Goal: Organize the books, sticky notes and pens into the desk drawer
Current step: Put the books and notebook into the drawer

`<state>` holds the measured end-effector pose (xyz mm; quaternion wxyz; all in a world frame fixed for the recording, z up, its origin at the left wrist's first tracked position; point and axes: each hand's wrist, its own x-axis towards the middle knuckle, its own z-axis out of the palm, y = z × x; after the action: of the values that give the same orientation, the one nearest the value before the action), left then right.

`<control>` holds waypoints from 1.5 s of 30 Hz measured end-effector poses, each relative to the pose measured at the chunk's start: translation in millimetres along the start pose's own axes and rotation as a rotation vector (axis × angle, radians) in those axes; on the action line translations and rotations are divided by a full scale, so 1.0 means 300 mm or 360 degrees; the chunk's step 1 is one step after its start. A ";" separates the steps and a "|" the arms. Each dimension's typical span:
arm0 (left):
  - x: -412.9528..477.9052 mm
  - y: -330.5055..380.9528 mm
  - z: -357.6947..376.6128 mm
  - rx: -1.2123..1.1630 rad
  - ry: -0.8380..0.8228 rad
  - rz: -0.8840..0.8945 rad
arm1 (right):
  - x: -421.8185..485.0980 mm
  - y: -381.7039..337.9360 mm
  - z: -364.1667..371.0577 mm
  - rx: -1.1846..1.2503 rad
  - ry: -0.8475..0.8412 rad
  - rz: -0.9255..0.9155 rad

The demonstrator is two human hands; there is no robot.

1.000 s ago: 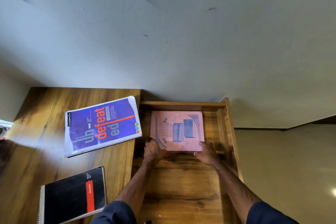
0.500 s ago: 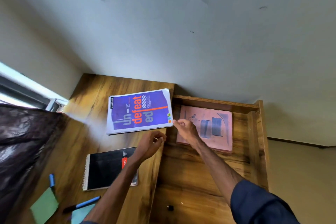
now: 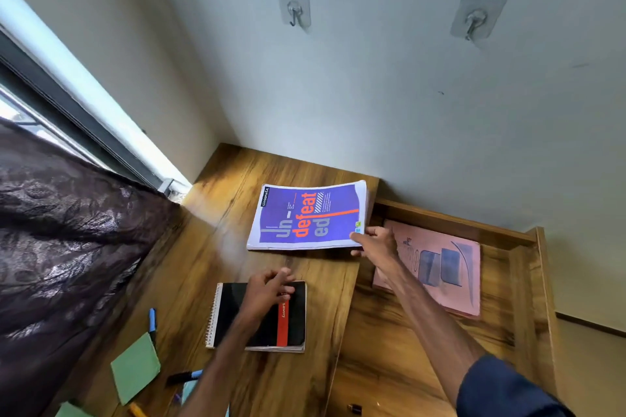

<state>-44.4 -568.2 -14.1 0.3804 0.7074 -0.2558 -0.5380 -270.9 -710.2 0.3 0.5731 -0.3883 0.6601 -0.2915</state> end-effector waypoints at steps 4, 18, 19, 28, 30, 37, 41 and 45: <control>0.064 0.056 0.060 -0.0839 -0.0191 -0.0257 | -0.139 -0.030 0.039 0.0199 -0.0246 -0.0041; 0.031 0.104 0.076 -0.1167 -0.0590 0.0045 | -0.218 0.177 -0.174 0.0696 -0.0507 0.0162; 0.019 0.121 0.096 -0.1060 -0.0619 0.0053 | -0.204 0.171 -0.200 0.0747 -0.0446 0.0113; 0.031 0.189 0.156 -0.0449 -0.0299 0.0300 | -0.157 0.205 -0.483 0.0764 -0.0070 -0.0222; 0.029 0.235 0.193 -0.0192 -0.0399 0.0370 | -0.152 0.220 -0.553 0.0743 0.0021 -0.0227; 0.051 0.192 0.548 0.0728 -0.0513 0.0379 | -0.042 0.336 -0.794 0.0129 0.0588 -0.0006; 0.035 0.091 0.721 0.1076 -0.0409 0.0251 | -0.001 0.405 -0.923 -0.0140 0.0721 0.0094; 0.042 0.038 0.788 0.1154 -0.0266 0.0018 | 0.016 0.449 -0.945 -0.0217 0.0739 0.0125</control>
<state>-266.1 -646.6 -43.1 0.0858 0.7484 -0.4639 -0.4661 -573.7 -660.1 -64.9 0.3894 -0.3227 0.8069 -0.3051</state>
